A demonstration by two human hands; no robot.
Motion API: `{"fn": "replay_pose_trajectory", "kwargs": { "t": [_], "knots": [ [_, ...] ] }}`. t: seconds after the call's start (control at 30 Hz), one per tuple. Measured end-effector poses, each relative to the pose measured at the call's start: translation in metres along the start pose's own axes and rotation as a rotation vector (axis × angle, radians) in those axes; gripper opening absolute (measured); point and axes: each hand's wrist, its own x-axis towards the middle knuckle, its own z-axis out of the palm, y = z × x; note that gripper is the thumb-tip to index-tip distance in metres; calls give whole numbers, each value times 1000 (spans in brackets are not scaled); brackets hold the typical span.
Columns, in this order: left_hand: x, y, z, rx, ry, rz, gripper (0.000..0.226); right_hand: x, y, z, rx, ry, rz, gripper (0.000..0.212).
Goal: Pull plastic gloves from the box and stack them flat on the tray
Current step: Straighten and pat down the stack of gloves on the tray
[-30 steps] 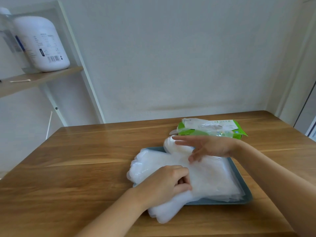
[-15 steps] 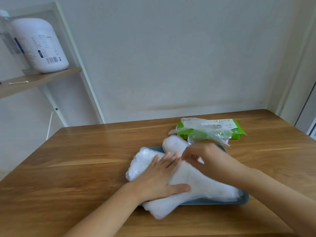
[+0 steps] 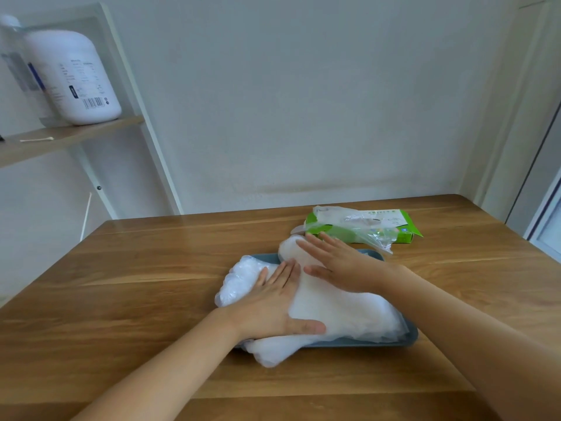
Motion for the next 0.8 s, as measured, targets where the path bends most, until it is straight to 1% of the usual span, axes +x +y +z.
{"fn": "replay_pose_trajectory", "kwargs": {
  "t": [0.03, 0.1, 0.17, 0.2, 0.27, 0.33, 0.37, 0.47, 0.57, 0.63, 0.67, 0.7, 0.8],
  "knots": [
    [0, 0, 0, -2, -2, -1, 113, 1, 1, -1, -3, 26, 27, 63],
    [0, 0, 0, -5, -2, 3, 113, -5, -1, -6, 38, 140, 31, 64],
    [0, -1, 0, -16, 5, 16, 112, -18, -9, -10, 115, 270, -35, 59],
    [-1, -1, 0, -17, 5, 20, 112, -26, -14, -11, 141, 301, -79, 53],
    [0, -2, 1, 0, -1, 16, 113, -40, -19, -8, 142, 254, -150, 38],
    [1, -1, 1, 26, -20, -5, 115, -46, -18, -2, 132, 135, -168, 35],
    [1, -1, 1, 29, -30, -14, 115, -48, -16, 0, 147, 57, -146, 40],
    [-2, 0, -1, 10, -48, -33, 117, -52, -8, 2, 164, -156, -64, 76],
    [-11, -5, -5, 2, -79, -74, 117, -52, -6, 0, 103, -245, -60, 95],
    [-17, -10, -10, 63, -122, -107, 117, -50, -6, -4, 47, -279, -40, 103],
    [-20, -12, -12, 91, -145, -123, 117, -47, -7, -7, 31, -285, -18, 102],
    [-23, -14, -15, 105, -166, -137, 117, -44, -7, -10, 22, -279, -5, 97],
    [-28, -16, -21, 93, -203, -151, 114, -32, -10, -17, -88, -155, -64, 68]
  ]
}}
